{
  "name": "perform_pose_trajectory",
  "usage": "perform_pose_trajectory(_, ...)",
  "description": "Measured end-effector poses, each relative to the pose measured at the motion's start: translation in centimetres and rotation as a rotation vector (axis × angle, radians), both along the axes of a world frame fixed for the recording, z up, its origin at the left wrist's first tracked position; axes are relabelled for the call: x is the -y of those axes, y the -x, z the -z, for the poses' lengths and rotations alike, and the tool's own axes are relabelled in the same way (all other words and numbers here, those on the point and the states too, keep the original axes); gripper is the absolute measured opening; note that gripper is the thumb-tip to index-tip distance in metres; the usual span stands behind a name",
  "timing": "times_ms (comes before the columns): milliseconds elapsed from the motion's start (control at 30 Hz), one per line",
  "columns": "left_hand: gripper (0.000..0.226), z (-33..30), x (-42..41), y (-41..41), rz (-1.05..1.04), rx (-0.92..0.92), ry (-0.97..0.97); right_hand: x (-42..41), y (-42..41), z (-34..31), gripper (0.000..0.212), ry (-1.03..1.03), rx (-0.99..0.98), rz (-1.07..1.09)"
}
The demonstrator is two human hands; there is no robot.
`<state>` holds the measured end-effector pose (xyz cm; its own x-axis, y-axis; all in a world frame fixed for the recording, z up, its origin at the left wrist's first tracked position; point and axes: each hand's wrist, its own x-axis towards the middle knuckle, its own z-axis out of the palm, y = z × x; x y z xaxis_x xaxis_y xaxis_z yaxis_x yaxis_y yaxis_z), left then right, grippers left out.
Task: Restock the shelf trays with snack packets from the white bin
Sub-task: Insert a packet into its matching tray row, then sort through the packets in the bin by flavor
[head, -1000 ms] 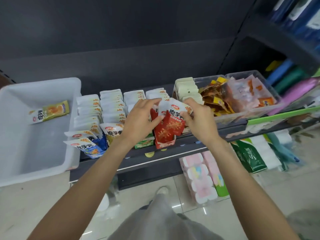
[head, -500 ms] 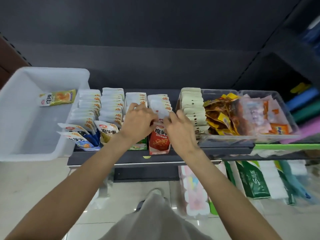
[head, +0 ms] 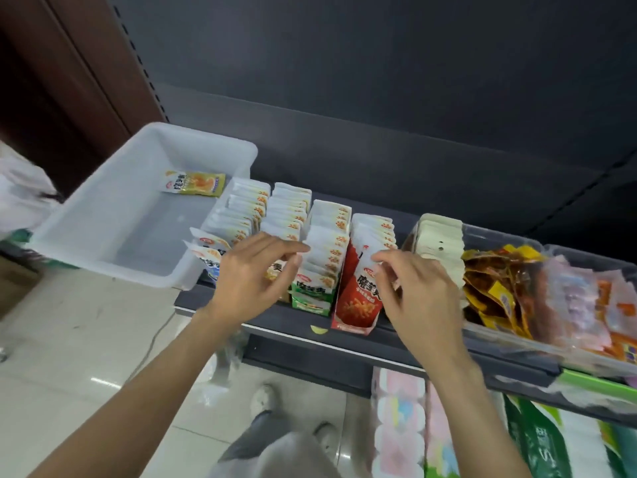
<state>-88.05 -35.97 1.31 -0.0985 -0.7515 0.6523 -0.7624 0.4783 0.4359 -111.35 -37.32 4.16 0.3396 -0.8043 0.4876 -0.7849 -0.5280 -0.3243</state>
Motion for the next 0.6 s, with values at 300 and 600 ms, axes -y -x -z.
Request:
perform_pose_trajectory(300,0.031,-2.8,0.8,-18.8,-0.257,-0.058,-0.24,6.2,-18.7,-4.2,0.017,-0.127,-0.109,-0.433)
perform_pose_trajectory(600,0.024,4.2,13.4,-32.5,-0.3,0.131,-0.515,18.3,-38.8,2.0,0.031,-0.276,-0.779,-0.35)
